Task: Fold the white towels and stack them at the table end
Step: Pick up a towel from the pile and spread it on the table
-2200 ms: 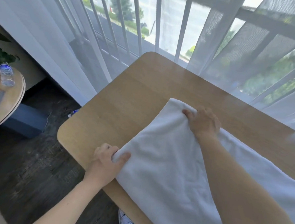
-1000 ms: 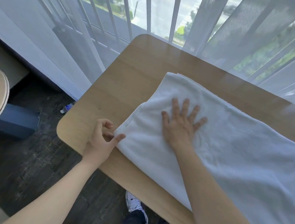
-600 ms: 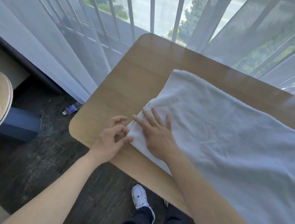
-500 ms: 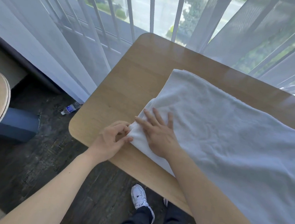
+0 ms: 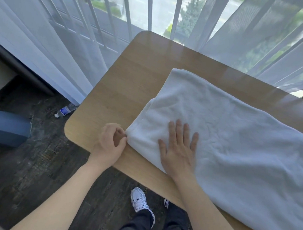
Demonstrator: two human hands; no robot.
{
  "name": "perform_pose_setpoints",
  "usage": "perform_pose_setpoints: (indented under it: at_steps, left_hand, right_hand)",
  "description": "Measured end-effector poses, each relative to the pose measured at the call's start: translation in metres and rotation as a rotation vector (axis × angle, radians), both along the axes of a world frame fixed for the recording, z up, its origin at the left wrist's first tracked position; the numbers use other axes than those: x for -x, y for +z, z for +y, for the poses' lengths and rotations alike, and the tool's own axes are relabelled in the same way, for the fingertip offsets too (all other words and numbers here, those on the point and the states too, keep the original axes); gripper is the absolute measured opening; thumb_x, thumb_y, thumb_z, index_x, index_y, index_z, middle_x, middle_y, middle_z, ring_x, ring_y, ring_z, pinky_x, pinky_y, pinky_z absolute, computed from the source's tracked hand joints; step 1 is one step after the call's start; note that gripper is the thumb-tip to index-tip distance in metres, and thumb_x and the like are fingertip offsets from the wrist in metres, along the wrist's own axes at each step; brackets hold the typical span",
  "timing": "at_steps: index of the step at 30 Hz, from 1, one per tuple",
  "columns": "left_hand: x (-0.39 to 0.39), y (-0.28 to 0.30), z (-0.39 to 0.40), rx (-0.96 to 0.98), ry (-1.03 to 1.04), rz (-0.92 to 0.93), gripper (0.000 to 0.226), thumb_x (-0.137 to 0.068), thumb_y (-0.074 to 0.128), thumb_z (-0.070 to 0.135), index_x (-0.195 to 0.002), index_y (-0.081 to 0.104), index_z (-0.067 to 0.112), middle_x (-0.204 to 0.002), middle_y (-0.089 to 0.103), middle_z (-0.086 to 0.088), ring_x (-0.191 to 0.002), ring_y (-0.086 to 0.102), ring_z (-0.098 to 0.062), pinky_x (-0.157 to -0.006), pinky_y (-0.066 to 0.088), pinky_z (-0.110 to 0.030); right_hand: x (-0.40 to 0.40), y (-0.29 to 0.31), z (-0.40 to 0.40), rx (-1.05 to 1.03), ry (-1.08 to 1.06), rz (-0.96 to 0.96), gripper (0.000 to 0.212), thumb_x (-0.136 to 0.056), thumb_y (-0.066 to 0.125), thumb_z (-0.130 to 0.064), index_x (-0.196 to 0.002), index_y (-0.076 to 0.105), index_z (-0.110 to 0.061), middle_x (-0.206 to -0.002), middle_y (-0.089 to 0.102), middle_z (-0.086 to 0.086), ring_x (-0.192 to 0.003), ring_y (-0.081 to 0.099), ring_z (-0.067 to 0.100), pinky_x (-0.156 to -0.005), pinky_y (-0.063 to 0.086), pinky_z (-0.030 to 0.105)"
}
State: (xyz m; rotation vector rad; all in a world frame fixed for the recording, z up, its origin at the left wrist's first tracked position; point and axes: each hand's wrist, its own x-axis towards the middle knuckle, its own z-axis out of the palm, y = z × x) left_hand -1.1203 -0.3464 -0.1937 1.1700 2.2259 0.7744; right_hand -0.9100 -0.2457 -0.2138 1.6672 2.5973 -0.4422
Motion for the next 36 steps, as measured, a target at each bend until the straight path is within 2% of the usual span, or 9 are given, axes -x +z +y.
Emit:
perform_pose_setpoints:
  at_steps: [6,11,15,18,22,26,29,32,36]
  left_hand:
    - [-0.063,0.005,0.036,-0.133,-0.478,0.265,0.032,-0.097,0.054,0.025,-0.128,0.06,0.024,-0.148,0.051,0.003,-0.138,0.043,-0.019,-0.112,0.033,-0.04]
    - [-0.063,-0.014,0.051,0.107,-0.547,0.38,0.052,-0.107,0.031,0.034,-0.158,0.019,0.039,-0.167,-0.005,0.017,-0.153,-0.013,-0.008,-0.125,-0.007,-0.034]
    - [-0.094,-0.015,0.066,0.1,-0.484,0.358,0.054,-0.105,0.022,0.034,-0.159,0.018,0.032,-0.169,0.001,0.004,-0.155,-0.01,-0.02,-0.124,-0.013,-0.036]
    - [-0.104,-0.02,0.09,0.12,-0.589,0.372,0.057,-0.104,0.021,0.047,-0.159,0.009,0.037,-0.169,-0.003,0.008,-0.154,-0.015,-0.015,-0.123,-0.016,-0.035]
    - [-0.079,-0.013,0.136,0.183,-0.144,0.183,0.072,-0.1,0.045,0.051,-0.16,0.014,0.022,-0.17,0.001,-0.001,-0.155,0.001,-0.027,-0.123,0.003,-0.045]
    - [-0.061,0.007,0.167,0.036,0.095,-0.084,0.066,-0.092,0.068,0.043,-0.145,0.041,0.014,-0.145,0.053,-0.006,-0.131,0.049,-0.031,-0.11,0.037,-0.042]
    - [-0.049,0.023,0.193,0.137,0.266,-0.589,0.065,-0.083,0.075,0.053,-0.129,0.06,0.011,-0.123,0.068,-0.007,-0.111,0.066,-0.028,-0.097,0.053,-0.043]
    - [-0.034,0.038,0.214,0.354,0.1,-0.953,0.061,-0.078,0.073,0.062,-0.119,0.071,0.017,-0.113,0.076,-0.006,-0.104,0.073,-0.025,-0.087,0.058,-0.04]
    - [-0.036,0.038,0.234,0.21,-0.036,-0.814,0.043,-0.082,0.08,0.044,-0.115,0.072,0.017,-0.104,0.078,0.0,-0.095,0.075,-0.02,-0.069,0.061,-0.03]
  right_hand:
    - [-0.01,0.005,0.013,0.076,-0.101,0.364,0.056,-0.107,0.03,-0.029,-0.159,0.016,-0.017,-0.168,0.003,0.001,-0.154,-0.003,0.012,-0.124,-0.011,0.037]
    - [-0.063,0.005,0.009,-0.01,-0.202,0.02,0.064,-0.105,0.026,-0.044,-0.16,0.003,-0.019,-0.167,-0.006,0.0,-0.154,-0.009,0.021,-0.122,-0.016,0.042]
    - [-0.084,0.013,0.014,0.112,-0.153,0.219,0.058,-0.108,0.029,-0.032,-0.161,0.009,-0.02,-0.168,-0.002,-0.002,-0.152,-0.013,0.008,-0.119,-0.021,0.028]
    - [-0.114,0.017,0.015,0.069,-0.215,0.071,0.059,-0.107,0.023,-0.044,-0.16,0.001,-0.029,-0.165,-0.014,-0.011,-0.15,-0.02,0.005,-0.119,-0.021,0.032]
    - [-0.136,0.009,0.012,0.065,-0.163,0.025,0.061,-0.104,0.015,-0.053,-0.159,-0.002,-0.036,-0.165,-0.017,-0.013,-0.149,-0.025,0.007,-0.122,-0.016,0.035]
    - [-0.132,0.003,0.012,0.024,-0.184,0.066,0.06,-0.104,0.02,-0.05,-0.16,0.007,-0.032,-0.166,-0.01,-0.011,-0.152,-0.018,0.01,-0.124,-0.009,0.038]
    - [-0.131,-0.001,0.008,-0.029,-0.187,0.083,0.06,-0.104,0.019,-0.05,-0.16,0.014,-0.028,-0.167,-0.001,-0.006,-0.154,-0.009,0.013,-0.125,-0.002,0.042]
    - [-0.132,-0.007,0.008,-0.083,-0.184,0.068,0.06,-0.104,0.022,-0.048,-0.159,0.023,-0.025,-0.168,0.011,-0.002,-0.155,0.002,0.017,-0.124,0.007,0.046]
    - [-0.132,-0.011,0.01,-0.102,-0.17,0.03,0.059,-0.105,0.019,-0.047,-0.16,0.022,-0.026,-0.168,0.013,-0.001,-0.155,0.002,0.018,-0.123,0.009,0.047]
